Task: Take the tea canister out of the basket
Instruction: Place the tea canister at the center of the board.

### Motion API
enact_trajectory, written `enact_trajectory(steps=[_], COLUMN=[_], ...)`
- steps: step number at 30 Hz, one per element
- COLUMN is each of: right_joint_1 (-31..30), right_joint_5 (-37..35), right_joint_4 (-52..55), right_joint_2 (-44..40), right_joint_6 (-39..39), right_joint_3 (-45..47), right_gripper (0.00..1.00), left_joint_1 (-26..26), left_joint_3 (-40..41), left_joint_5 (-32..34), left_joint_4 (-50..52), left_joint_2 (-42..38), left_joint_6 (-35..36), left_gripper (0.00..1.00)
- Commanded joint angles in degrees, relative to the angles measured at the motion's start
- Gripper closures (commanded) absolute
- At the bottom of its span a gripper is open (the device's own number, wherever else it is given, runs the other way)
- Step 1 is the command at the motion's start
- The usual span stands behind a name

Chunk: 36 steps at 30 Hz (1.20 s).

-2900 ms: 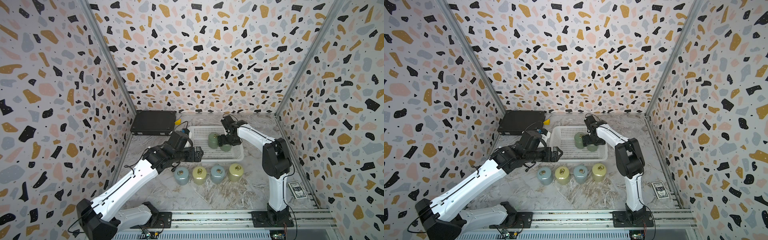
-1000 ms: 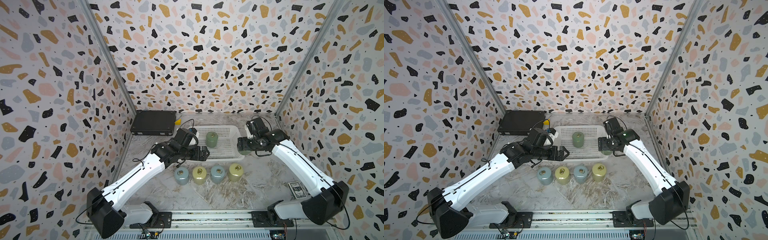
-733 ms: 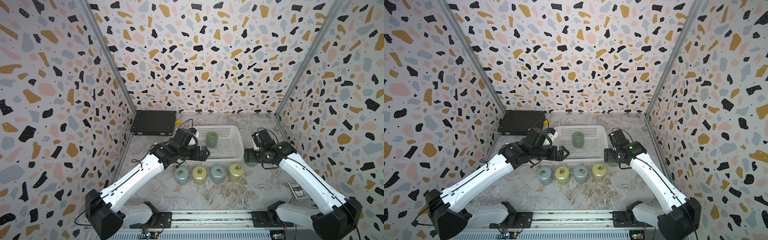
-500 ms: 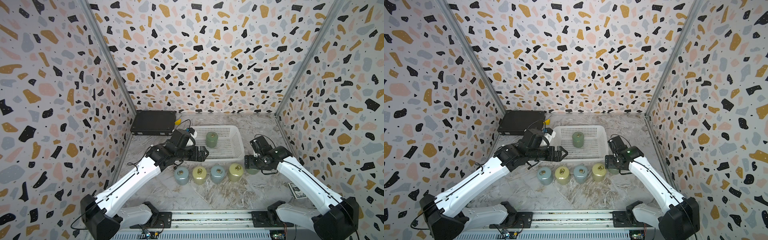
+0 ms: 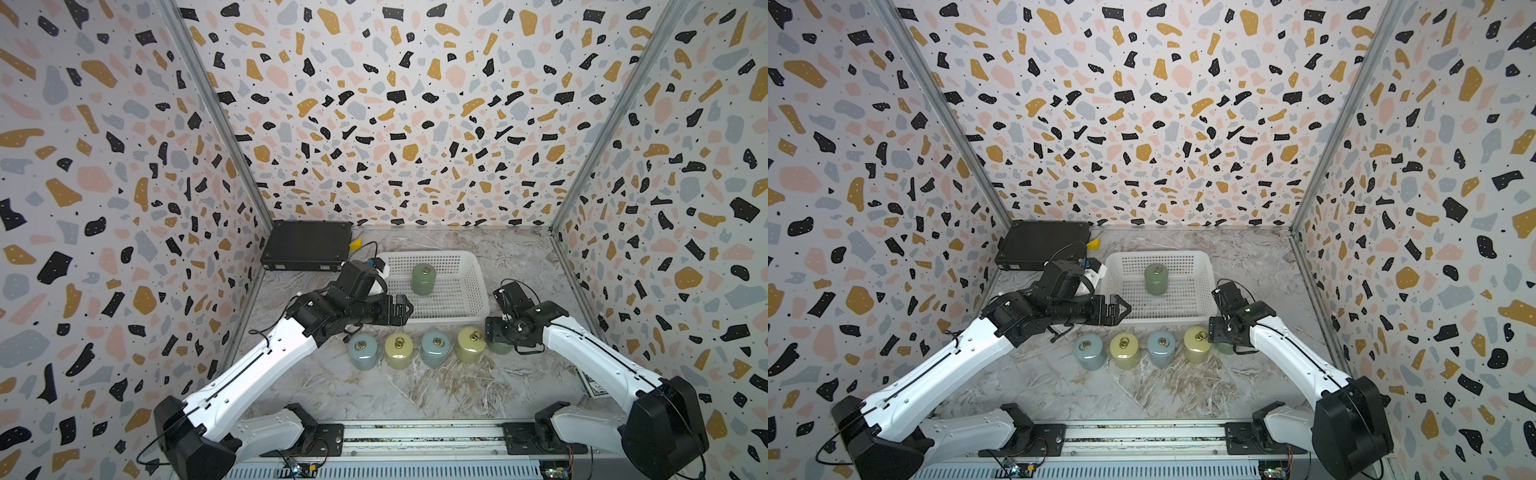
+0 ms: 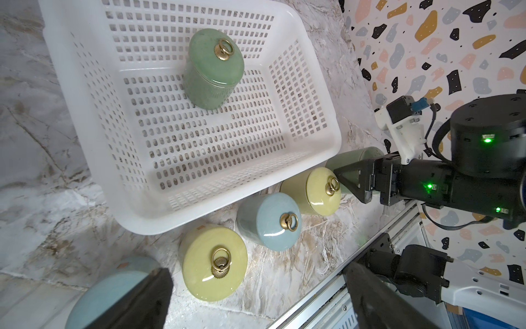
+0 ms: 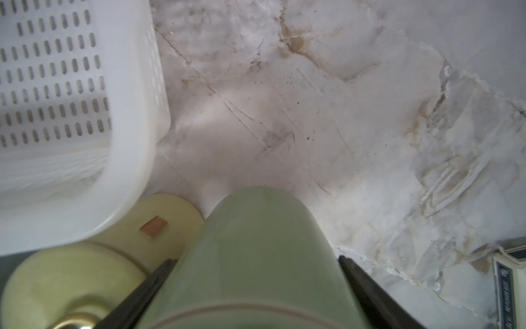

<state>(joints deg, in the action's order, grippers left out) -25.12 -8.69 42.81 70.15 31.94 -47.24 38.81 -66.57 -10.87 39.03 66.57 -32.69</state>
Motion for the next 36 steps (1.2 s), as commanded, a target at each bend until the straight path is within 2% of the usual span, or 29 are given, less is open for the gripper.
enact_trajectory(steps=[1,19,27,36], right_joint_1=[0.36,1.99,2.19,2.27], right_joint_5=[-0.94,2.01,1.92,0.20], right_joint_4=[-3.52,-5.87,-5.53,-0.68], right_joint_2=[0.12,3.26,3.19,-0.99], right_joint_6=[0.45,2.48,2.77,1.45], right_joint_3=[0.68,4.16,4.78,1.36], right_gripper=[0.21,0.17,0.06,0.01], left_joint_1=[0.10,0.06,0.12,0.13], left_joint_3=[0.65,0.82,0.91,-0.67], left_joint_5=[1.00,1.47,1.34,3.07], left_joint_4=[0.06,0.26,0.32,0.91], left_joint_2=[-1.27,-1.62,-1.33,0.89], left_joint_6=[-0.43,-0.54,-0.52,1.11], left_gripper=[0.00,0.00,0.00,0.00])
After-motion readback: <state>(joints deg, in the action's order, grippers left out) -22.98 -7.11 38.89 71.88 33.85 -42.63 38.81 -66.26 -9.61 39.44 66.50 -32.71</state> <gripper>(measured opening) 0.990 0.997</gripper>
